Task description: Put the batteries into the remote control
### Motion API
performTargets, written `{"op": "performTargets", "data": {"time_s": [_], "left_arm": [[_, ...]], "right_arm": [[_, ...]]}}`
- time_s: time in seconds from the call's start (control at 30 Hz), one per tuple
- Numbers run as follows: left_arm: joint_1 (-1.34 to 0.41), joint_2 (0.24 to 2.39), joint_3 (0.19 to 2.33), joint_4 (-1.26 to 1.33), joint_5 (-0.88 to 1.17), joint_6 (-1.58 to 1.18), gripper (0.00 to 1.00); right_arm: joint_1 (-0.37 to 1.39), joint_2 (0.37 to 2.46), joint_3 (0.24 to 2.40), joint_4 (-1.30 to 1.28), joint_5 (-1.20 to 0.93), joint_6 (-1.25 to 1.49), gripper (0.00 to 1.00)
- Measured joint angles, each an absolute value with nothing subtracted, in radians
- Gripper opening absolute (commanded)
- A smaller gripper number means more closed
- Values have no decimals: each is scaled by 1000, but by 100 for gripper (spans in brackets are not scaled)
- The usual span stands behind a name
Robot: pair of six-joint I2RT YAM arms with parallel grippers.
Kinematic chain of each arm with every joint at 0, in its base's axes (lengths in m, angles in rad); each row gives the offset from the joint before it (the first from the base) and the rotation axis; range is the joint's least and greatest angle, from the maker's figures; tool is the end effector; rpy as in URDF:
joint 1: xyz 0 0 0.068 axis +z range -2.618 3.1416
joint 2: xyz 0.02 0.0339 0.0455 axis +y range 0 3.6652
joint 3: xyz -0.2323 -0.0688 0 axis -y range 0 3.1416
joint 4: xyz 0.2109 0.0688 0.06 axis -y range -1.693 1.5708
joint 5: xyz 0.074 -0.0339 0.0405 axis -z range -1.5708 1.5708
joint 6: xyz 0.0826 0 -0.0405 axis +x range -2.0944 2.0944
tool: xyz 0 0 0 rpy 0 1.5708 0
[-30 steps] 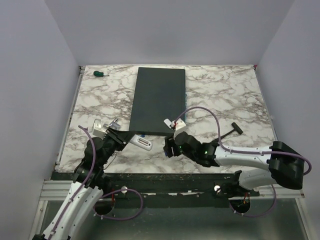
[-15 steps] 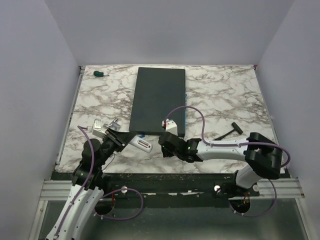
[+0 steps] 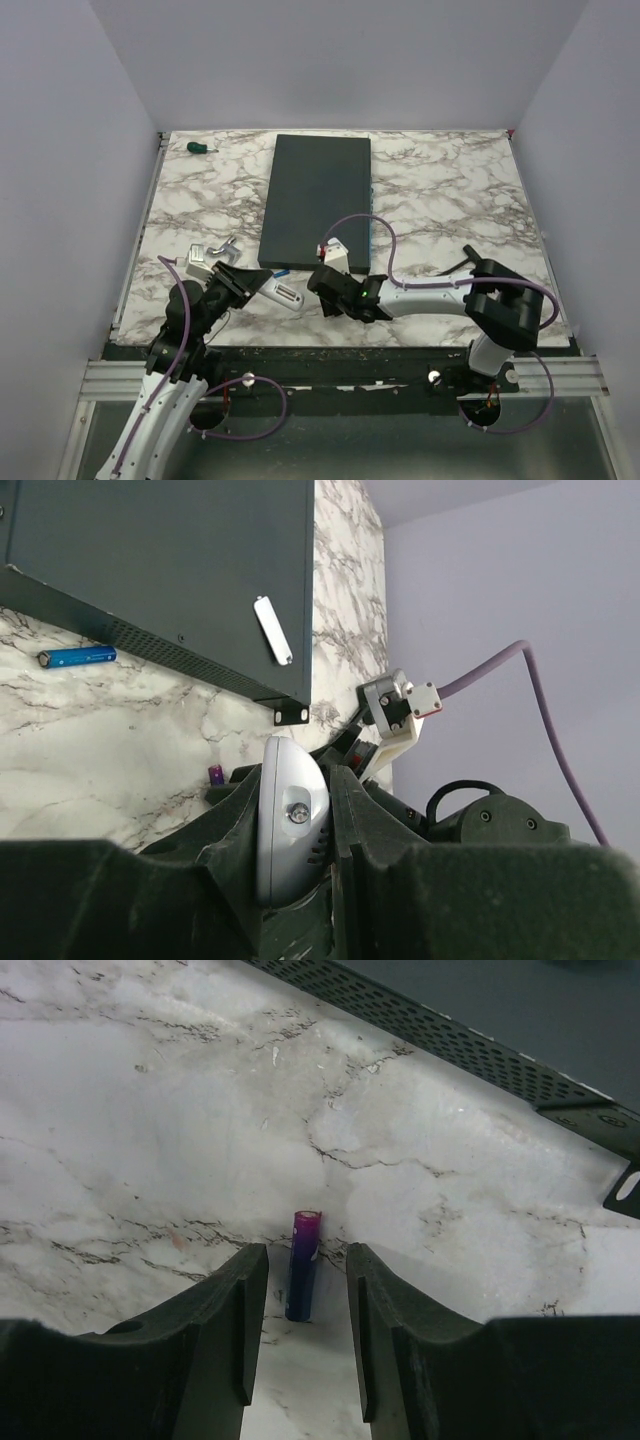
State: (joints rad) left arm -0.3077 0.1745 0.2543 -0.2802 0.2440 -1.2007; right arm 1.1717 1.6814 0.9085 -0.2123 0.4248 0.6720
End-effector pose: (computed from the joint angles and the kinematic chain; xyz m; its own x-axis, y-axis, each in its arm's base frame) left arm 0.1348 -0.0638 0.1998 -0.5530 -0.7735 -0.3096 0.0110 0.3648 -0.9310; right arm 0.1561 0.2826 0.1157 -0.7210 -0.2499 -0.6464 -0.3861 0.9194 0.0753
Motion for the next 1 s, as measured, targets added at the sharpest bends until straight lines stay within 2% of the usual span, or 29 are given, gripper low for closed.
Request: {"op": "performTargets", "data": {"time_s": [0.33, 0.6, 0.73, 0.87, 1.0], "left_arm": [[-305, 152, 247, -287, 244, -1201, 0], [-300, 151, 246, -287, 245, -1201, 0], [-298, 152, 246, -287, 249, -1200, 0], [-294, 157, 246, -287, 256, -1197, 0], [-294, 160, 246, -286, 264, -1196, 0]], "right_arm": [[1172, 1741, 969, -241, 424, 656, 32], [1172, 1747, 979, -259, 424, 650, 29], [1172, 1745, 979, -263, 420, 646, 19], [1172, 1724, 973, -277, 402, 638, 2], [1172, 1646, 942, -282, 390, 634, 1]]}}
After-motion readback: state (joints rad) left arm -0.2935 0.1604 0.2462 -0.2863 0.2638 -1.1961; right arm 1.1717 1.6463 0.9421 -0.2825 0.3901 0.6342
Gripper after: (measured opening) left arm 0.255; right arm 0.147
